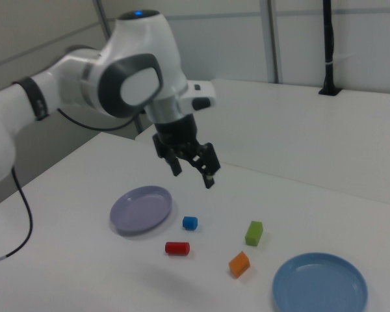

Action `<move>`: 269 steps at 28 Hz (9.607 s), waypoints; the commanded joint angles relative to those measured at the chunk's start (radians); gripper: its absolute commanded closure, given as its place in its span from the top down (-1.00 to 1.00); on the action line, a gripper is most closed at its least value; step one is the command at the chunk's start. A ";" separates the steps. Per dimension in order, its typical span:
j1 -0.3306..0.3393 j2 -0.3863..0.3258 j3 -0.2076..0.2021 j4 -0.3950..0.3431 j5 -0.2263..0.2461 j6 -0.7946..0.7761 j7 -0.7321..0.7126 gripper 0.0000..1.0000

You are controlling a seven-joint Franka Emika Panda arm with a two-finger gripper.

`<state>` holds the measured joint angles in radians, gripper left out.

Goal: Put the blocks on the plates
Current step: 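Lower the gripper onto the orange block and grasp it, then carry the orange block to the light blue plate and release it, then move the gripper to the green block and grasp it, then carry the green block onto the light blue plate and release, then move the open gripper over the red cylinder, then lower the gripper and grasp the red cylinder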

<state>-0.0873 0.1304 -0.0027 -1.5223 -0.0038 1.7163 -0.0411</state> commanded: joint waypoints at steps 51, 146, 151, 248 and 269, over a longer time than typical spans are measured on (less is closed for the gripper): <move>-0.055 0.261 -0.007 -0.246 -0.007 0.476 0.115 -1.00; -0.050 0.367 -0.059 -0.059 -0.073 0.579 0.081 -1.00; -0.118 0.348 -0.059 -0.061 -0.068 0.510 -0.005 -1.00; 0.251 0.301 -0.007 -0.185 -0.091 0.210 -0.126 1.00; 0.264 0.353 -0.002 -0.185 -0.137 0.278 -0.125 0.48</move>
<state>0.1647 0.4810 -0.0005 -1.6914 -0.1278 1.9708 -0.1496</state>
